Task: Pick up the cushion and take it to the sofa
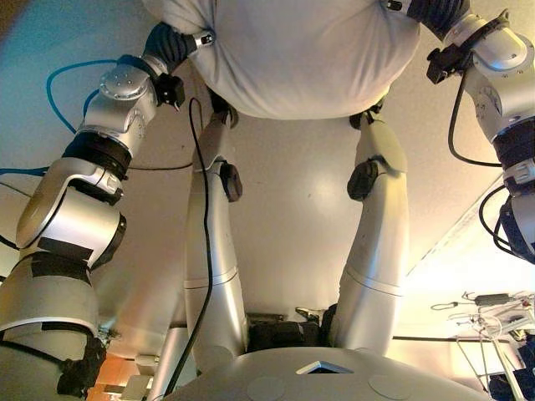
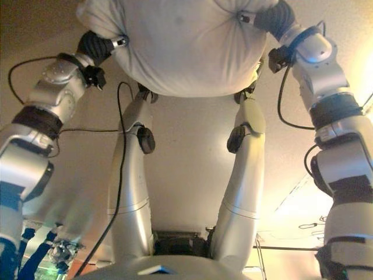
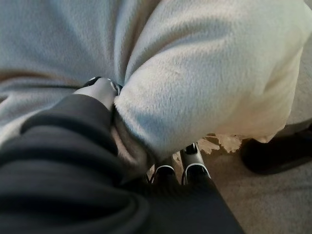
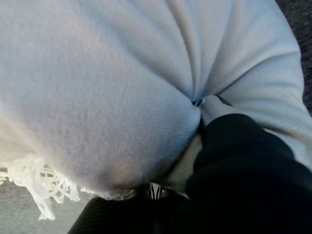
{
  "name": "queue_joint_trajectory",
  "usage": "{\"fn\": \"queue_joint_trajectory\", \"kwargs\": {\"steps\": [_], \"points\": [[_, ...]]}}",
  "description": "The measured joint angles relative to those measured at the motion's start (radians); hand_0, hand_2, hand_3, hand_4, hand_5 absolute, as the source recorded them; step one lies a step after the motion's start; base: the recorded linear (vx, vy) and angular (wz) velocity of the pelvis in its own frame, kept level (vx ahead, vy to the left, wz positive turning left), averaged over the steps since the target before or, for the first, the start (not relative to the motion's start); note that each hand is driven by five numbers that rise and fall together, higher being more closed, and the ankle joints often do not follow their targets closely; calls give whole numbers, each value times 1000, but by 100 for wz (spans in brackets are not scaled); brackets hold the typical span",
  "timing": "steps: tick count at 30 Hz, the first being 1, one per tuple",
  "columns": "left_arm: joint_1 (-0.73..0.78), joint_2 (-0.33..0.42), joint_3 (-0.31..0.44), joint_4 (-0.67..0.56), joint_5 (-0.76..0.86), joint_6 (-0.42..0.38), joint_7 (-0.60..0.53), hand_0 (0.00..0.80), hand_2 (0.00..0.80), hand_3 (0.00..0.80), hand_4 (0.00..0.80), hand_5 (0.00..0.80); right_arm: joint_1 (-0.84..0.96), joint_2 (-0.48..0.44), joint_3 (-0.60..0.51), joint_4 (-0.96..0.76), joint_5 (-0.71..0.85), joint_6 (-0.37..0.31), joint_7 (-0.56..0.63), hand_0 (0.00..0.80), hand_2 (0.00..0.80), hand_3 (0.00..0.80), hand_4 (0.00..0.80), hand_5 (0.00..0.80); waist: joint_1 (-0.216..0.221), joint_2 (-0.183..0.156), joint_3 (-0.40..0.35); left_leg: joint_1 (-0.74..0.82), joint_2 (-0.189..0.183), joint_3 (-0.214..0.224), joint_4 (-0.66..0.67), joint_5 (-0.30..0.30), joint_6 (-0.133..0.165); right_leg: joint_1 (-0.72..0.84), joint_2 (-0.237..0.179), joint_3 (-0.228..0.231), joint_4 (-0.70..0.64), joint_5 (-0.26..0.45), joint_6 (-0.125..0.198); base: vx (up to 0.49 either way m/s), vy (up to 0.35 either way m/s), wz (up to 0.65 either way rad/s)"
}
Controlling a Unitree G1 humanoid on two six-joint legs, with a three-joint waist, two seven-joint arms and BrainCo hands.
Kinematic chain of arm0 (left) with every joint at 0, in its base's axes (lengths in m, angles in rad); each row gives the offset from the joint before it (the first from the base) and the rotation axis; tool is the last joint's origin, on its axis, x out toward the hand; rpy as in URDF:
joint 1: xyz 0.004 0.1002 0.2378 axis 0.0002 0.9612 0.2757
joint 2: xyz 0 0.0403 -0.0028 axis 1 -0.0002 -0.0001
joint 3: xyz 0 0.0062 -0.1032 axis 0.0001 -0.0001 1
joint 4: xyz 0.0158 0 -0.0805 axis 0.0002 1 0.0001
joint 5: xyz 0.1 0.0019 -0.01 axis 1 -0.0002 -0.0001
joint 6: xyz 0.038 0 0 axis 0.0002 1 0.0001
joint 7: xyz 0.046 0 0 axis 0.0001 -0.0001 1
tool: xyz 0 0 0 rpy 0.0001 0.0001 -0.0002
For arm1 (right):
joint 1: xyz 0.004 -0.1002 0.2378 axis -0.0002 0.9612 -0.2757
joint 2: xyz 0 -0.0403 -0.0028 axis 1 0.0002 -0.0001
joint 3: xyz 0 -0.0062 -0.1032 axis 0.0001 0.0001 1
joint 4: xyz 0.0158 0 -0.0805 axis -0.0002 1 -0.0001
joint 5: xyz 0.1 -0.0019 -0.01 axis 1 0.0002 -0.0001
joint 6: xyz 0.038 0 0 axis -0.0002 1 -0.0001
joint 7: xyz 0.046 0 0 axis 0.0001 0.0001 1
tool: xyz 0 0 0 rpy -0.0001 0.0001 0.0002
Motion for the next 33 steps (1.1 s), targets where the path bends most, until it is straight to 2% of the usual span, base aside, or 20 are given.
{"fn": "queue_joint_trajectory", "kwargs": {"steps": [5, 8, 12, 15, 19, 25, 28, 33], "points": [[190, -21, 84, -99, -17, -66, 6, 800, 800, 800, 800, 800, 191, 25, -76, -121, -34, -48, -83, 800, 800, 800, 800, 800, -1, -1, 1, 79, 7, -9, 15, -1, -1, 93, -2, -15, 5, -1, -2, -46, -138, -6], [384, -51, 155, -216, -16, -111, 24, 800, 800, 800, 800, 800, 372, 53, -138, -251, -104, -81, -136, 800, 800, 800, 800, 800, 0, -1, 0, 220, 11, -14, -16, -7, -4, 234, -2, -30, -21, -11, -8, -40, -152, -12], [589, -83, 211, -342, 6, -151, 26, 800, 800, 800, 800, 800, 592, 107, -238, -388, -176, -134, -173, 800, 800, 800, 800, 800, -2, -2, -1, 404, 21, -21, -81, -6, -8, 425, -4, -68, -75, -18, -6, -8, -158, -6], [687, -122, 246, -403, 52, -153, 36, 800, 800, 800, 800, 800, 720, 168, -312, -443, -199, -143, -180, 800, 800, 800, 800, 800, 1, -7, 1, 549, 24, -17, -139, 10, -13, 570, -5, -107, -114, -16, -10, 24, -142, 0], [810, -158, 284, -467, 81, -152, 36, 800, 800, 800, 800, 800, 865, 194, -343, -518, -212, -156, -172, 800, 800, 800, 800, 800, 2, -12, 2, 808, 21, -1, -245, 17, -23, 812, -5, -138, -174, -30, -6, 66, -102, -3], [914, -161, 365, -601, 93, -129, -13, 800, 800, 800, 800, 800, 996, 222, -418, -620, -229, -162, -156, 800, 800, 800, 800, 800, 3, -8, -4, 1127, 25, 1, -360, 14, -24, 1132, -3, -184, -253, -66, 10, 137, -51, 6], [956, -184, 417, -682, 99, -120, -14, 800, 800, 800, 800, 800, 1036, 230, -468, -709, -245, -162, -142, 800, 800, 800, 800, 800, 2, 8, -22, 1219, 27, 1, -413, 17, -25, 1236, 2, -204, -317, -55, 16, 247, -86, 5], [1097, -244, 497, -847, 102, -138, -19, 800, 800, 800, 800, 800, 1139, 262, -531, -872, -270, -180, -110, 800, 800, 800, 800, 800, 3, 30, -156, 1380, 28, 17, -510, 22, -32, 1432, 22, -232, -475, -17, 37, 225, -32, 1]]}}
